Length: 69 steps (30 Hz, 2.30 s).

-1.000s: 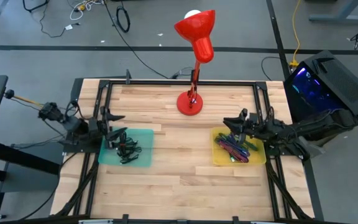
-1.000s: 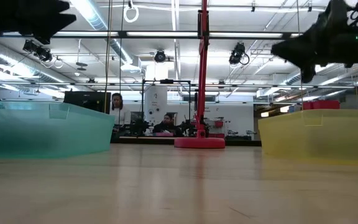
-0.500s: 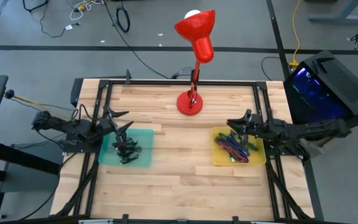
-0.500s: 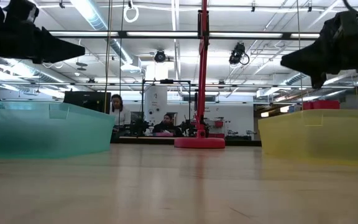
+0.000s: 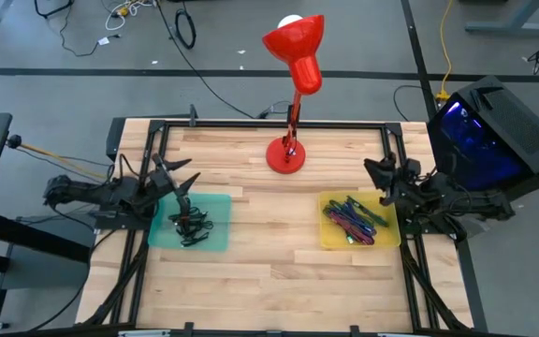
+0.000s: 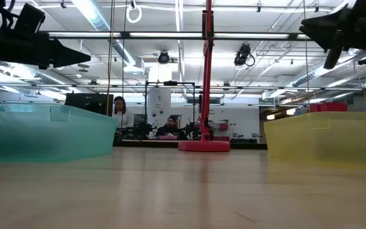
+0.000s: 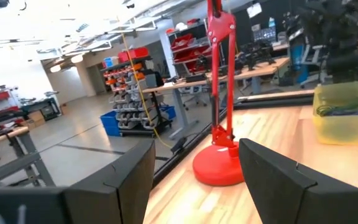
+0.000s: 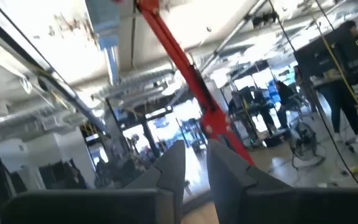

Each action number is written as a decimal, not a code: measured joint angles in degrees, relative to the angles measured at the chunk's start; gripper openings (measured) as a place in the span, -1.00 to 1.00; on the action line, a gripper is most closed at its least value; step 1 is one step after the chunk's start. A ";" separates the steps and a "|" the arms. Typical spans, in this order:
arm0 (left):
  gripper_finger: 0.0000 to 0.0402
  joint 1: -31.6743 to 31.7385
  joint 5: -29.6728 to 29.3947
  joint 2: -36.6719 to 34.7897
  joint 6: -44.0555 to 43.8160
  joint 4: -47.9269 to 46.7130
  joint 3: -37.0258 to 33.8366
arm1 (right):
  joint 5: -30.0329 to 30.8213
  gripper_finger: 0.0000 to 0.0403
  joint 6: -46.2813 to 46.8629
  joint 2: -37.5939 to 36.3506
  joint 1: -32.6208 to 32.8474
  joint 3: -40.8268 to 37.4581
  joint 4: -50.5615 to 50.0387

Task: Pick & Place USB Port
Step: Return to Home Position

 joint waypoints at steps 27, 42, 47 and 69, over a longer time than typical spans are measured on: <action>0.19 2.01 0.00 0.00 0.02 -0.17 -0.07 | -0.68 -0.65 -0.39 1.88 2.16 0.04 -21.56; 0.19 2.03 -0.02 0.00 0.03 -0.16 -0.07 | -0.98 -0.65 -0.40 2.64 4.87 0.04 -21.57; 0.19 2.26 -0.02 0.00 0.02 -0.16 -0.07 | -1.00 -0.65 -0.40 2.64 4.87 0.04 -21.57; 0.19 12.31 -10.52 -0.02 8.09 -0.19 -0.09 | -1.02 -0.65 -0.42 2.64 4.87 0.07 -21.57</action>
